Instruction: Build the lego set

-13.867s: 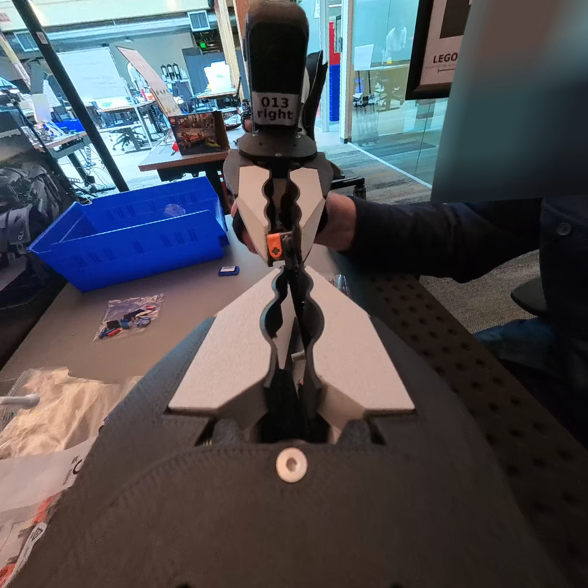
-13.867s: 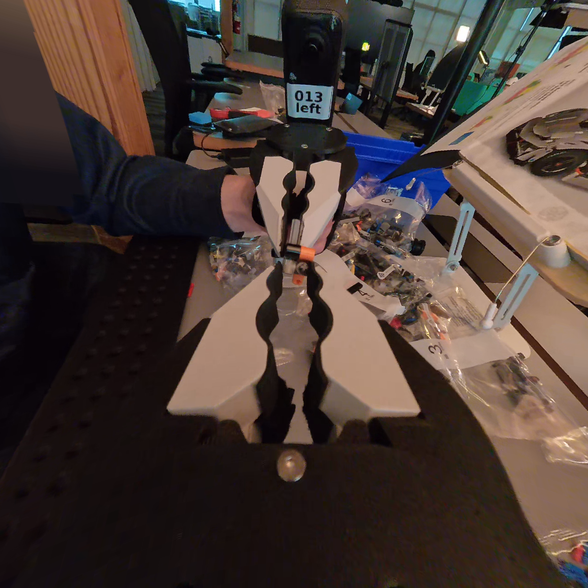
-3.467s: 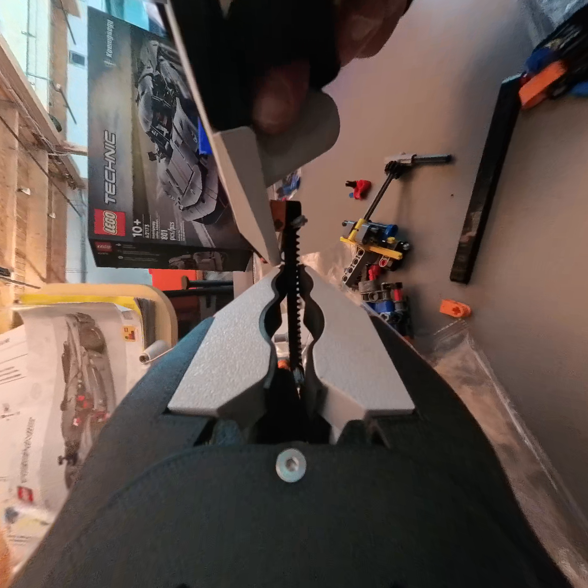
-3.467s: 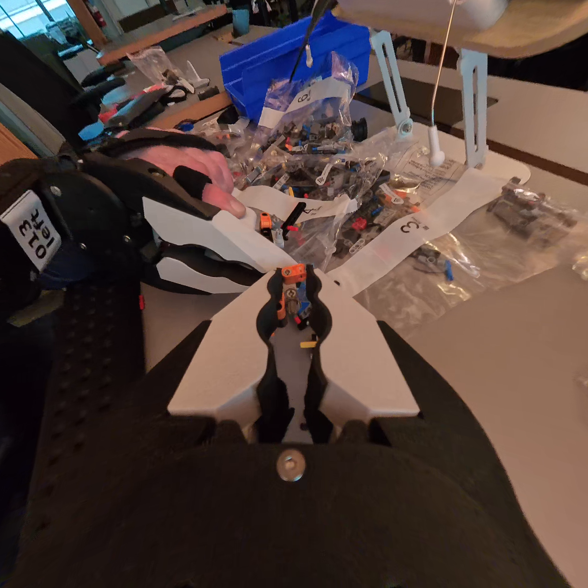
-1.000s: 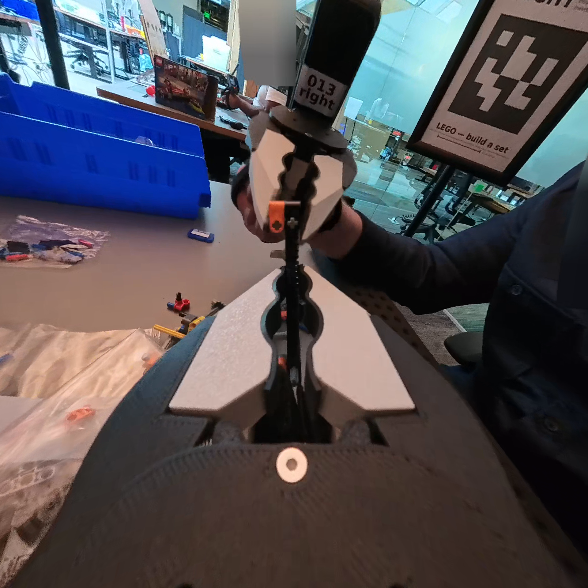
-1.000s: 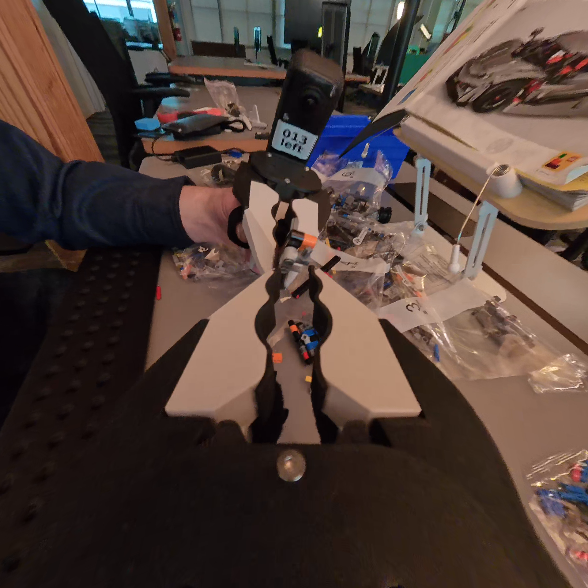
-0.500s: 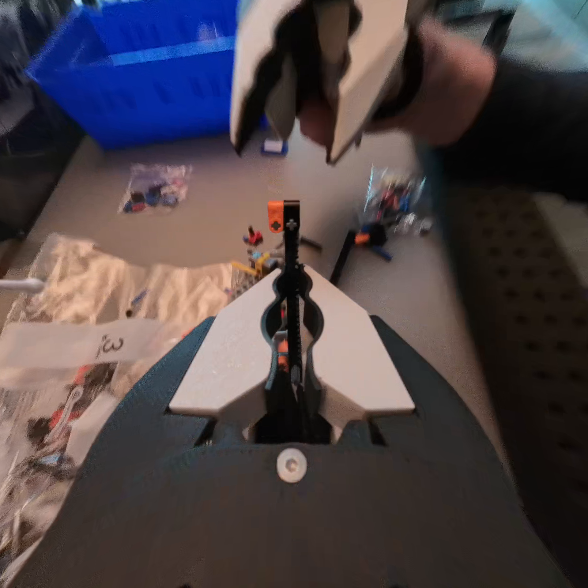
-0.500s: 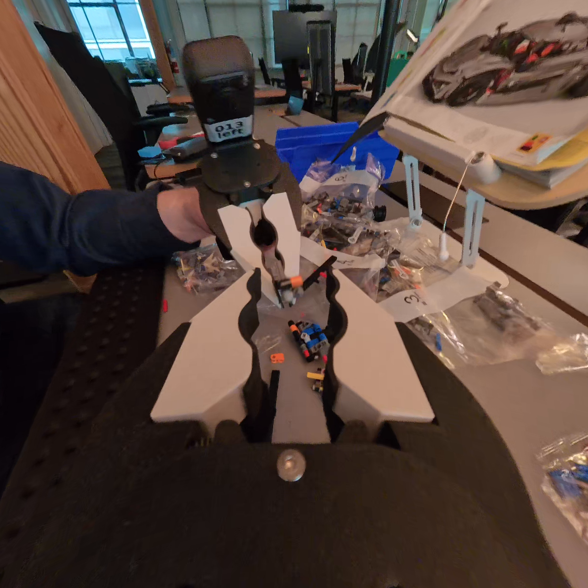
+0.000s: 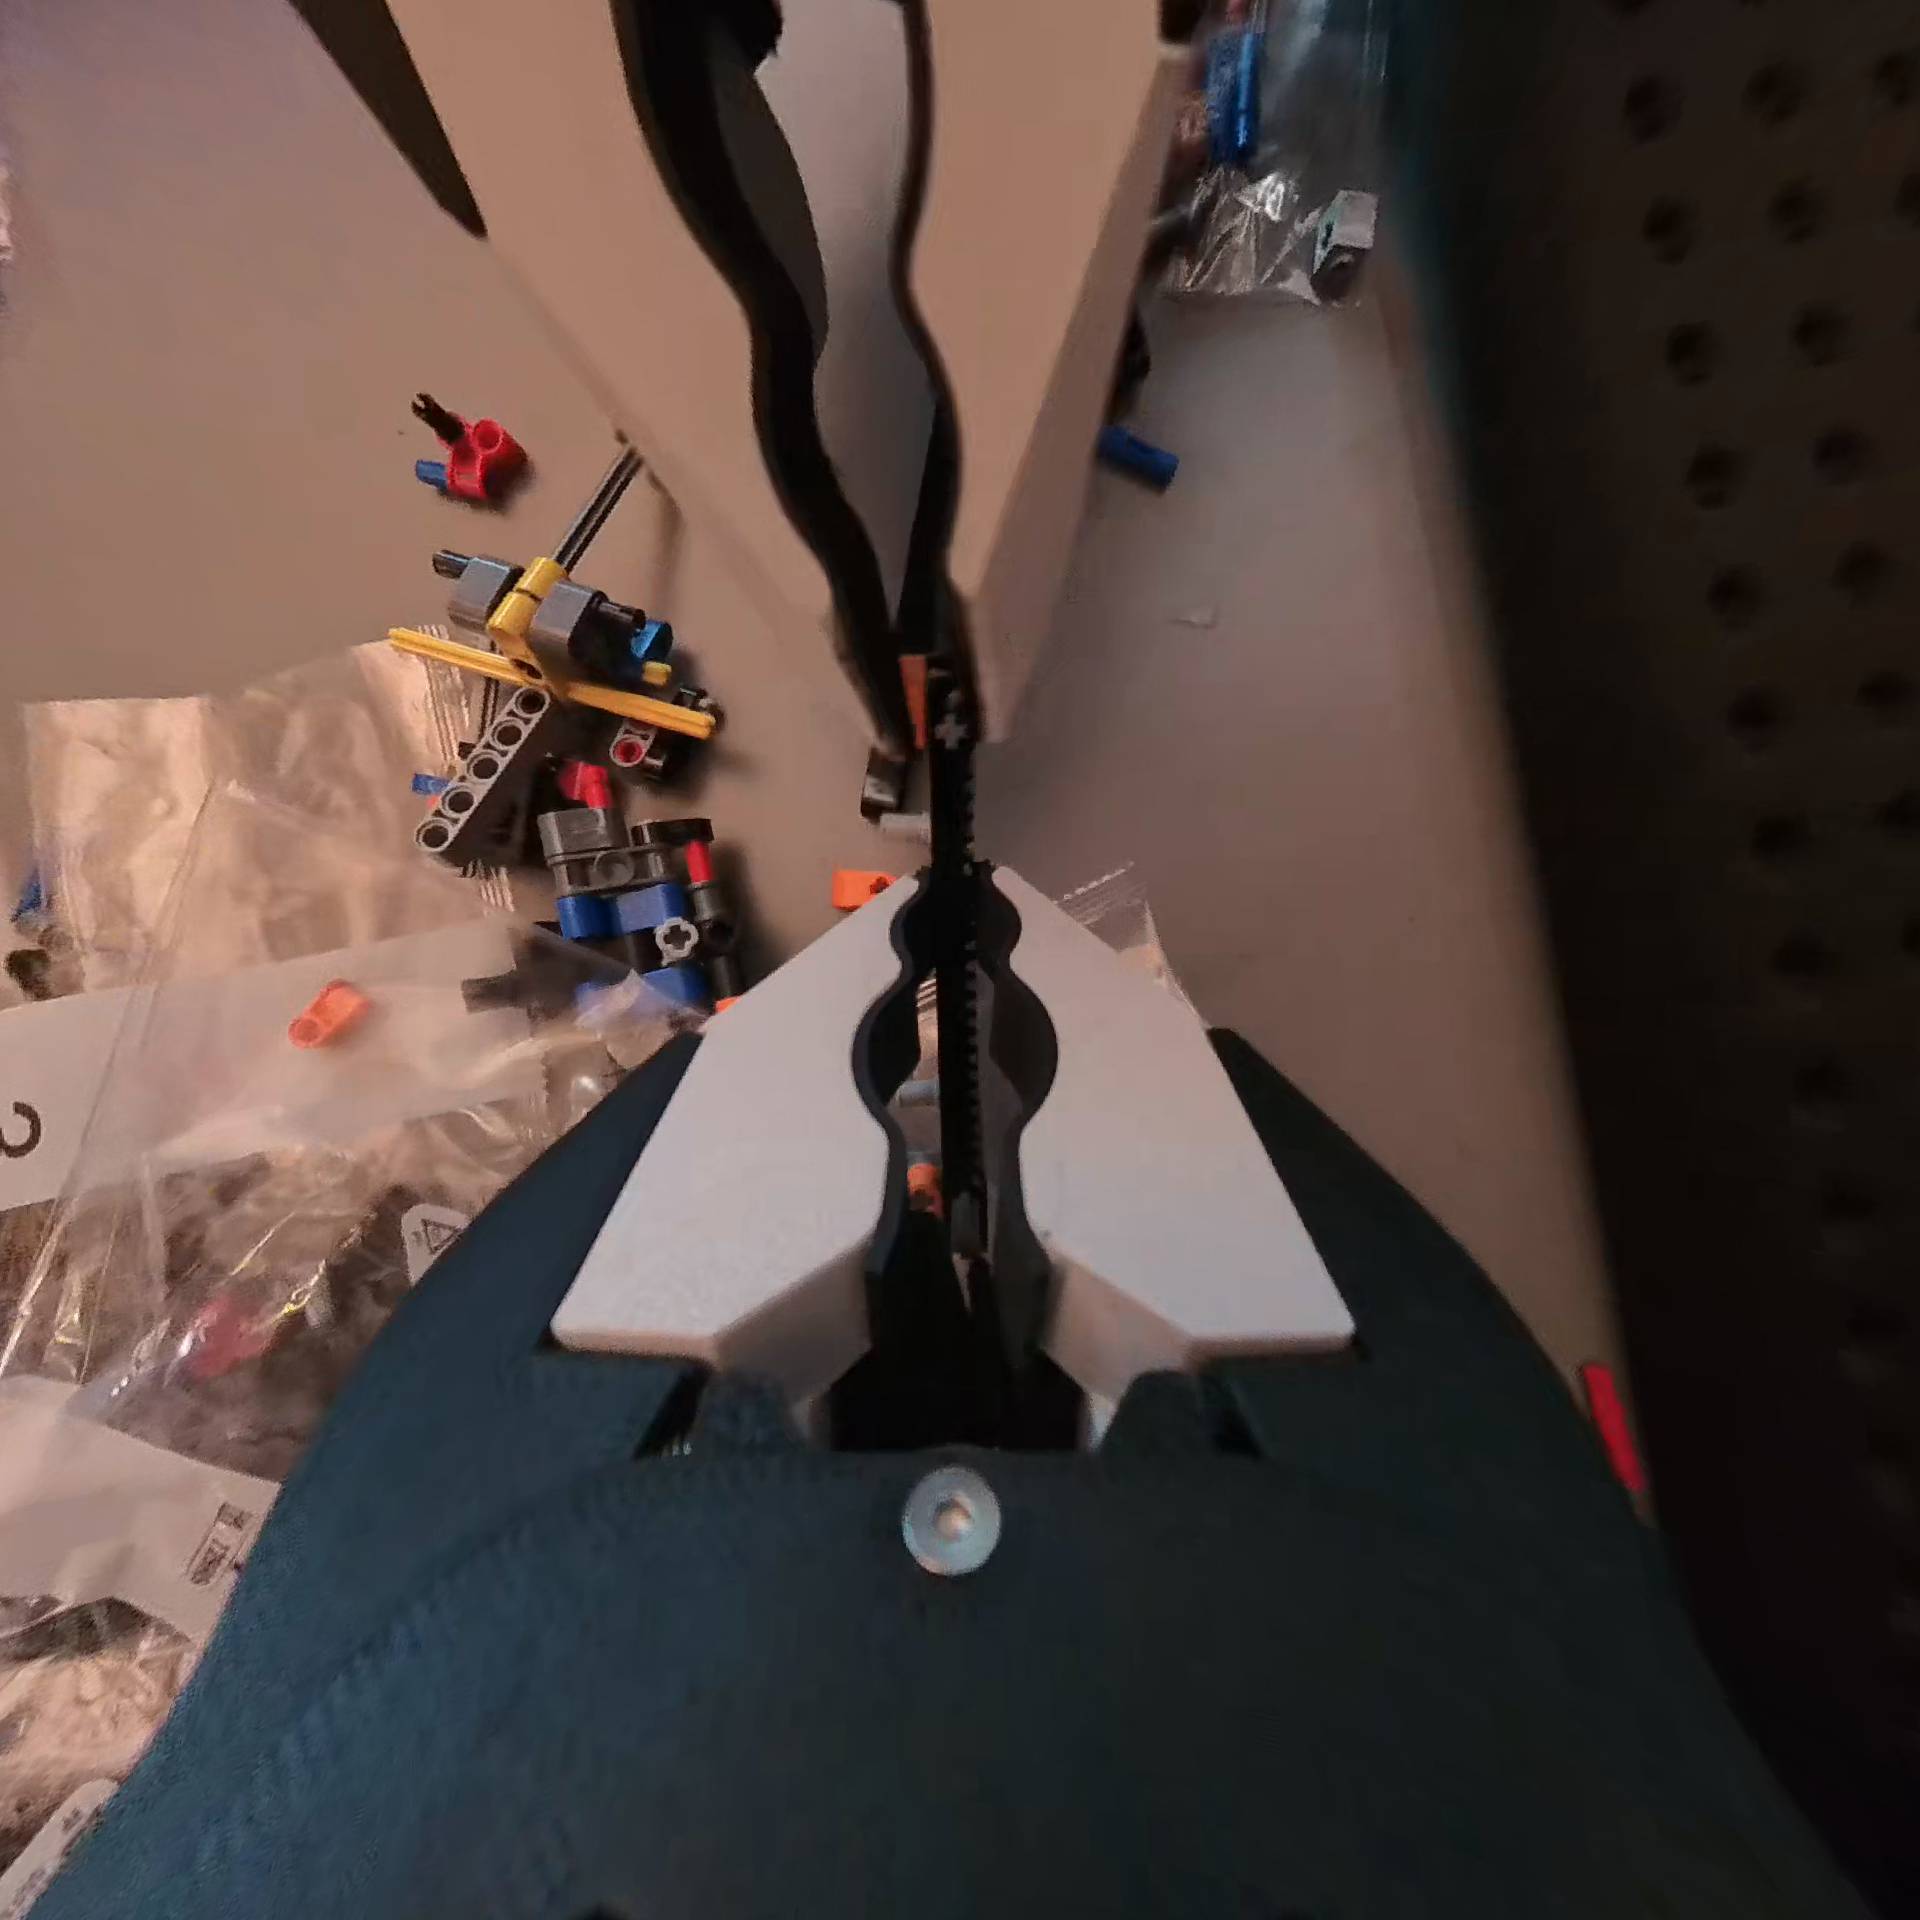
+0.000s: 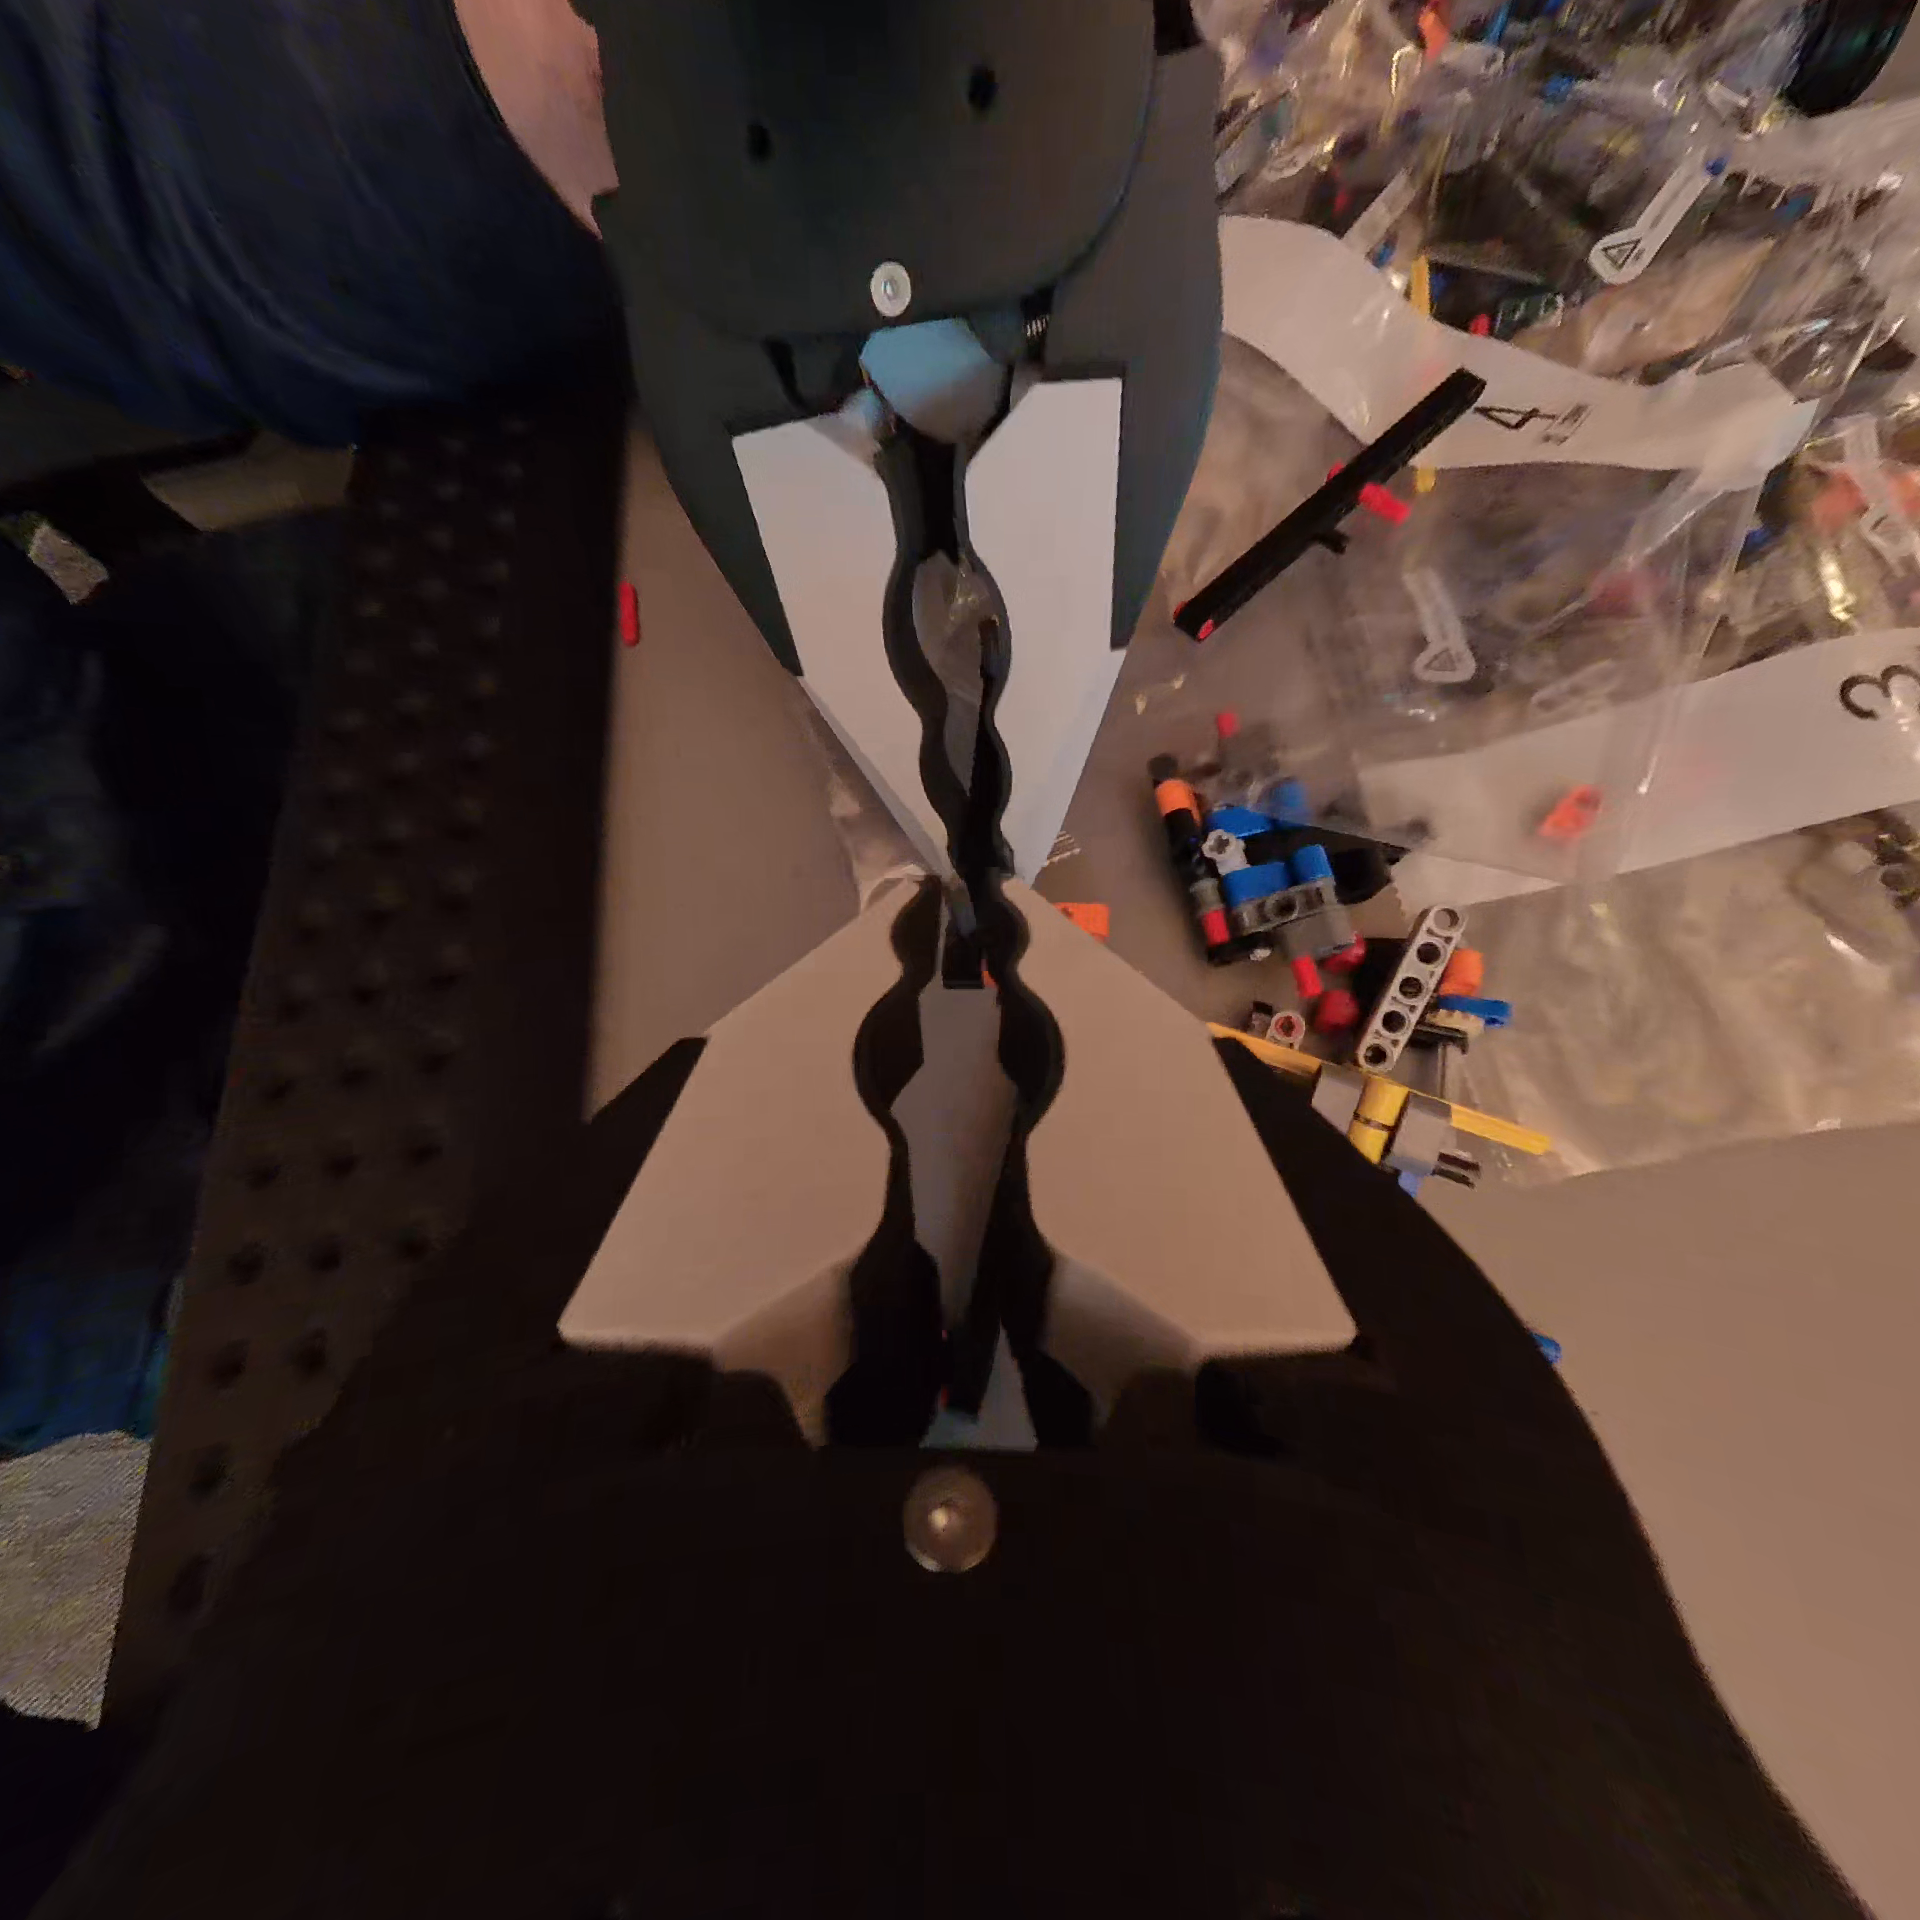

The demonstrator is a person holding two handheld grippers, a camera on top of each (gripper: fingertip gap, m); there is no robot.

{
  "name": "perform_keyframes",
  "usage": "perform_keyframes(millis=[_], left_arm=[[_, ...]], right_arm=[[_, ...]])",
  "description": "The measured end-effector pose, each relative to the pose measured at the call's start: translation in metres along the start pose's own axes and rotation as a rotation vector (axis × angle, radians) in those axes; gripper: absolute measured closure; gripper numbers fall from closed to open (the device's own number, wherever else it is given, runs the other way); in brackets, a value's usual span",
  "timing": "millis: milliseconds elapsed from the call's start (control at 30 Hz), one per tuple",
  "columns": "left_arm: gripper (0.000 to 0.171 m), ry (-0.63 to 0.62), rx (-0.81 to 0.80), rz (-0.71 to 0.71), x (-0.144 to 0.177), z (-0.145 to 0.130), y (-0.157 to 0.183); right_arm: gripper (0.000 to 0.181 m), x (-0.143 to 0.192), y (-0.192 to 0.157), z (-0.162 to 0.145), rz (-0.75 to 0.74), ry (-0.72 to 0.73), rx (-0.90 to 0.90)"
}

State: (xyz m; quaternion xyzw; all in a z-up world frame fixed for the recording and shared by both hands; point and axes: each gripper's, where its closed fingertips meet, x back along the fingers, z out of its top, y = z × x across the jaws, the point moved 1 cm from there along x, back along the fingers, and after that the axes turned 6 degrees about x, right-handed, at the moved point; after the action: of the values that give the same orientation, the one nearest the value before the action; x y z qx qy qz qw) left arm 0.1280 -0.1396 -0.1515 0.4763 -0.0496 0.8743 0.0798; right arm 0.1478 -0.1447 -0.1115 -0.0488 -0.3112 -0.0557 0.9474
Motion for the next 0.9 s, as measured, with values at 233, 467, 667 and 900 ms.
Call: perform_keyframes(millis=[233, 467, 667, 900], left_arm=[[0.166, 0.036, 0.041, -0.061, 0.001, 0.000, 0.003], [0.166, 0.067, 0.035, -0.109, 0.002, -0.001, 0.006], [0.166, 0.183, 0.137, -0.297, 0.012, 0.006, 0.017], [0.165, 0.310, 0.209, -0.436, 0.030, 0.017, 0.021]], right_arm=[[0.181, 0.002, -0.001, -0.001, -0.020, -0.018, 0.049], [0.181, 0.005, 0.000, 0.006, -0.020, 0.035, 0.046], [0.154, -0.003, -0.012, 0.005, -0.026, -0.013, 0.178], [0.162, -0.006, -0.011, 0.008, -0.074, -0.036, 0.259]])
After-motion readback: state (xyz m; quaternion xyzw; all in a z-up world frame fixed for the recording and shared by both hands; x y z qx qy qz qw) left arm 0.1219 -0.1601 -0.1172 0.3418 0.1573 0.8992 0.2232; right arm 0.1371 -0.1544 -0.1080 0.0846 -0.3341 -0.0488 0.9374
